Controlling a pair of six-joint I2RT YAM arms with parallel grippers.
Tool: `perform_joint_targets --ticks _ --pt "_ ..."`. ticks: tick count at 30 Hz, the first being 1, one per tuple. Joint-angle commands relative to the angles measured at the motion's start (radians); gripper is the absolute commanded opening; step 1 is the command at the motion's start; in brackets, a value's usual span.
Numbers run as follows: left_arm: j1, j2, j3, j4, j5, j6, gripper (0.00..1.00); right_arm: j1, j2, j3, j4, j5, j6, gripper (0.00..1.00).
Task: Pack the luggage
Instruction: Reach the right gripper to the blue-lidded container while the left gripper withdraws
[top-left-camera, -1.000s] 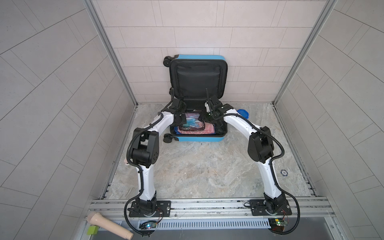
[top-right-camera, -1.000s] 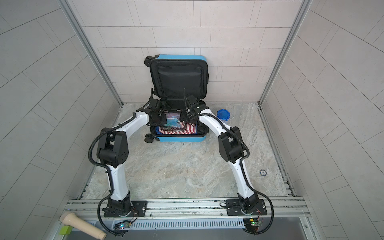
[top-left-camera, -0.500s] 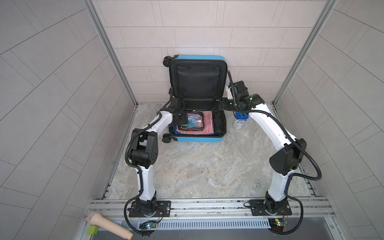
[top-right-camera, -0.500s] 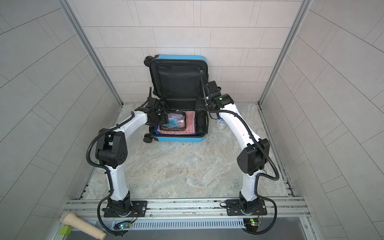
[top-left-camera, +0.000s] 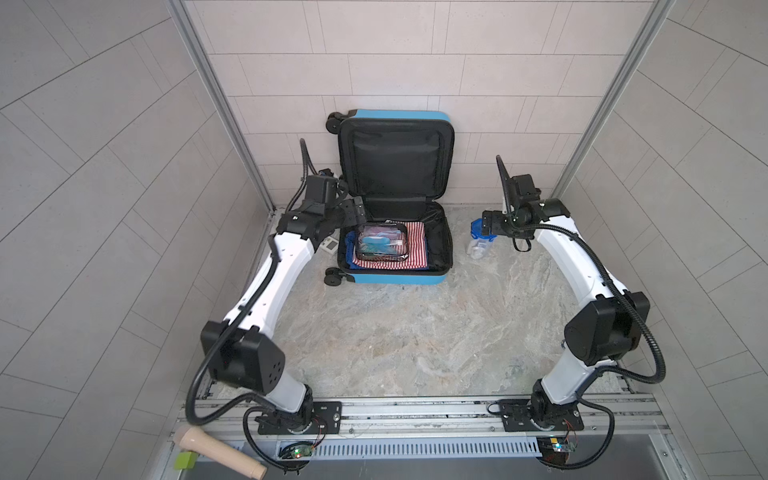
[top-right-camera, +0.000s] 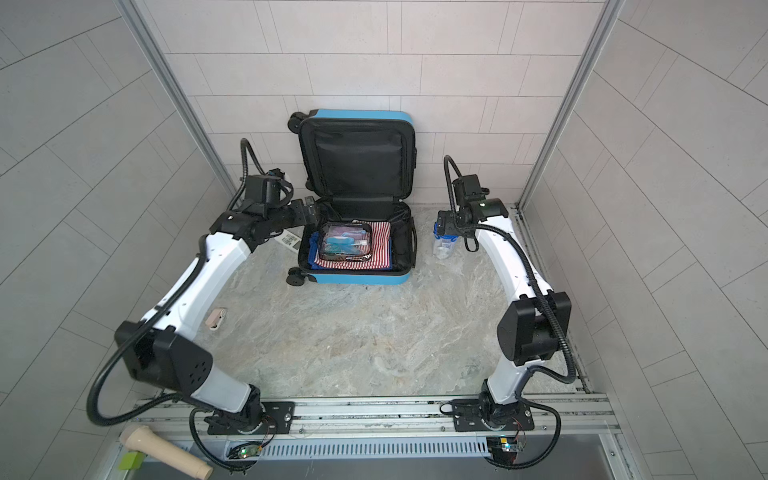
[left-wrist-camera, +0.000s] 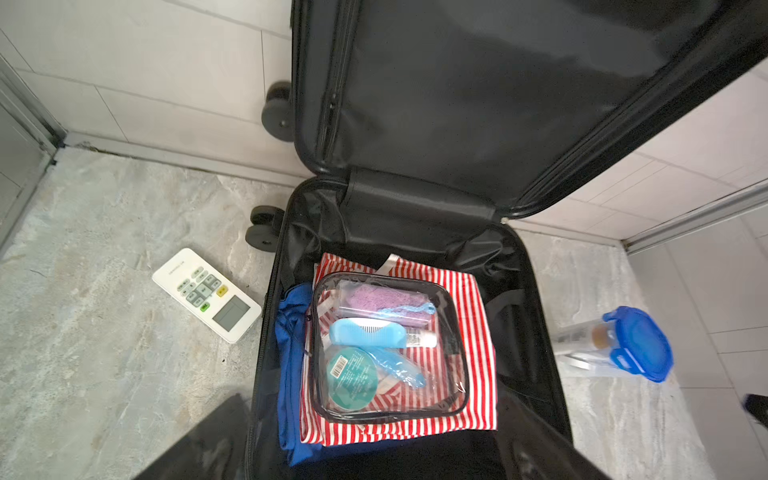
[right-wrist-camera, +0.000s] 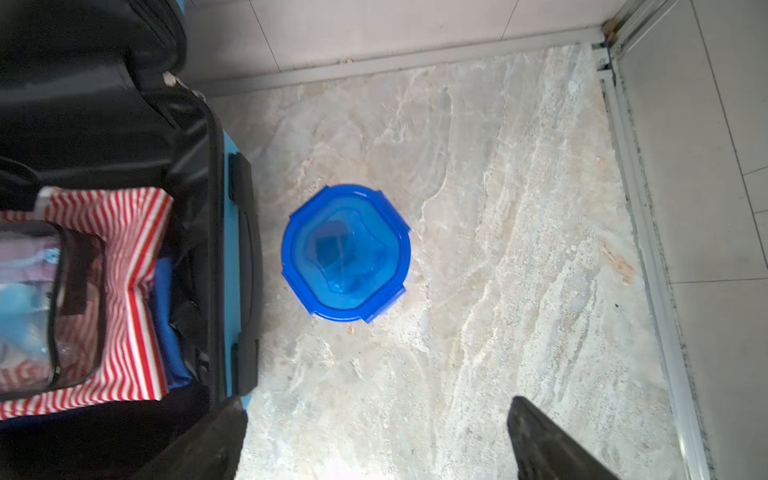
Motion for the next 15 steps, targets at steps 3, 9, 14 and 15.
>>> perform_joint_targets --ticks 3,9,14,15 --pt "-0.068 -0.172 -0.208 0.059 0.016 -0.054 0.99 0.005 0.048 0.030 -0.112 0.007 -0.051 1.00" --pt "-0.175 -0.354 -0.504 0.201 -0.014 -0.175 1.00 0.045 0.146 0.040 -0.126 0.025 -0.069 1.00" --pt "-0.223 -0.391 -0.590 0.214 -0.022 -0.197 1.00 0.048 0.222 0.106 -0.141 0.065 -0.064 1.00" --pt "-0.232 -0.397 -0.602 0.214 -0.022 -0.200 1.00 0.047 0.237 0.125 -0.146 0.079 -0.062 1.00"
